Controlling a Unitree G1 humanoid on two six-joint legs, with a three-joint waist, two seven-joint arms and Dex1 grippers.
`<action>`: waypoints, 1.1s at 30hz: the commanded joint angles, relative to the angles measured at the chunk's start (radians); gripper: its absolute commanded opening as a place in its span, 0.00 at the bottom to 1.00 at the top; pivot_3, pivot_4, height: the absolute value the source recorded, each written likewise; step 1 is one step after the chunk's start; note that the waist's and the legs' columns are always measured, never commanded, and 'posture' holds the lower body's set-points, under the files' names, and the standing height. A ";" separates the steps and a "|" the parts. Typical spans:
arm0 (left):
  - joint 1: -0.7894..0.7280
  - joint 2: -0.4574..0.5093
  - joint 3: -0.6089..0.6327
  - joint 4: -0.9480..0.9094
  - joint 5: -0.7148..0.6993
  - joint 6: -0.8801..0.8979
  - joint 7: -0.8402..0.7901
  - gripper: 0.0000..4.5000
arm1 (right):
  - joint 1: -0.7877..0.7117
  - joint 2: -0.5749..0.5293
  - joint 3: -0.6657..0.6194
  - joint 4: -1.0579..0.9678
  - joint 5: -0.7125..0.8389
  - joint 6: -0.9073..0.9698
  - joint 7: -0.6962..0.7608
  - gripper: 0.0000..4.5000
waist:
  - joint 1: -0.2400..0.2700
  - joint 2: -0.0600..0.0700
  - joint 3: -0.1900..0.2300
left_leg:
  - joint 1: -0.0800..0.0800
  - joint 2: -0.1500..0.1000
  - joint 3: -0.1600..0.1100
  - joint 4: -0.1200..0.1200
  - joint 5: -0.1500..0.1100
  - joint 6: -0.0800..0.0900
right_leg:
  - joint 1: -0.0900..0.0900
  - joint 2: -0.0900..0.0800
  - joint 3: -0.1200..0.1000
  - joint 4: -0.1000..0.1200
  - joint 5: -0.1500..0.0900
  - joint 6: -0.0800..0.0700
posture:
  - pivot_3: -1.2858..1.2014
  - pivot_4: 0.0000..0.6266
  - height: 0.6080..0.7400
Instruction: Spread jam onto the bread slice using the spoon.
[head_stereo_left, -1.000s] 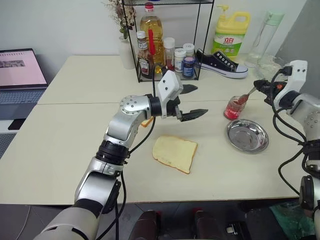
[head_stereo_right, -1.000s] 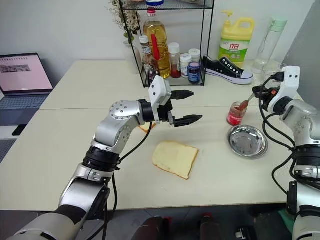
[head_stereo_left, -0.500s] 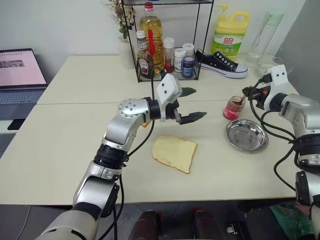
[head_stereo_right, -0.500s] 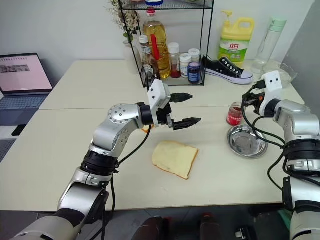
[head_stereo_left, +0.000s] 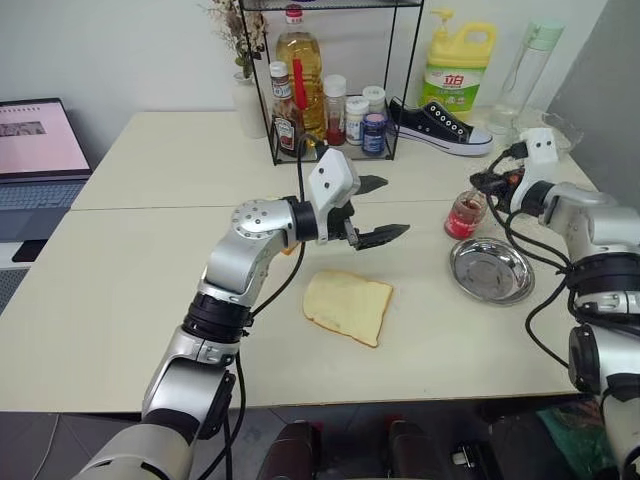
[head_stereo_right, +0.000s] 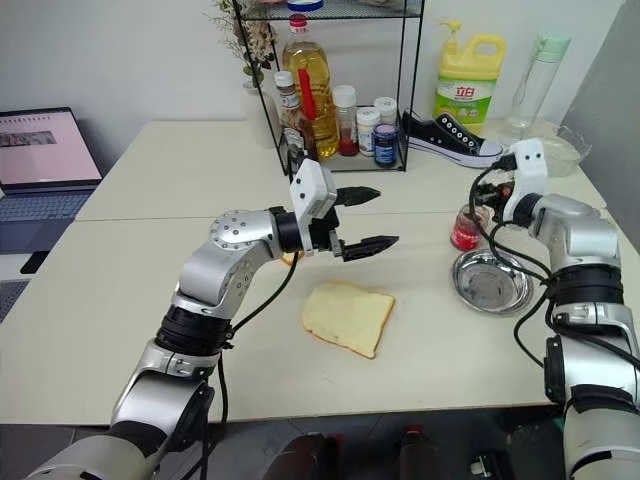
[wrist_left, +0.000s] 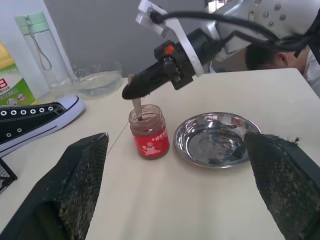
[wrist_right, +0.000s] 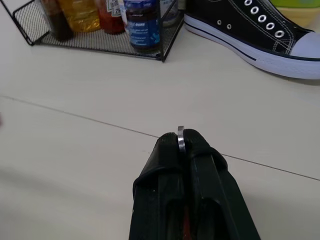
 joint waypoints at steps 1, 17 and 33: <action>-0.013 -0.003 0.018 -0.048 -0.016 -0.002 0.009 1.00 | -0.042 -0.002 -0.073 -0.017 0.038 0.052 -0.030 0.01 | 0.000 0.000 0.000 | 0.000 0.000 0.000 0.000 0.000 0.000 | 0.000 0.000 0.000 0.000 0.000 0.000 | 0.52 0.24 1.00; -0.033 -0.015 0.009 -0.024 -0.008 -0.016 0.005 1.00 | -0.026 0.006 -0.285 -0.101 0.177 0.262 -0.175 0.01 | -0.001 0.000 0.000 | 0.000 0.000 0.000 0.000 0.000 0.000 | 0.000 0.000 0.000 0.000 0.000 0.000 | 0.52 0.24 1.00; -0.054 -0.020 0.012 0.008 -0.007 -0.030 -0.015 1.00 | -0.015 0.026 -0.476 -0.110 0.297 0.331 -0.343 0.01 | -0.001 0.000 0.000 | 0.000 0.000 0.001 0.000 0.000 0.000 | 0.000 0.000 0.001 0.001 0.000 0.000 | 0.52 0.24 1.00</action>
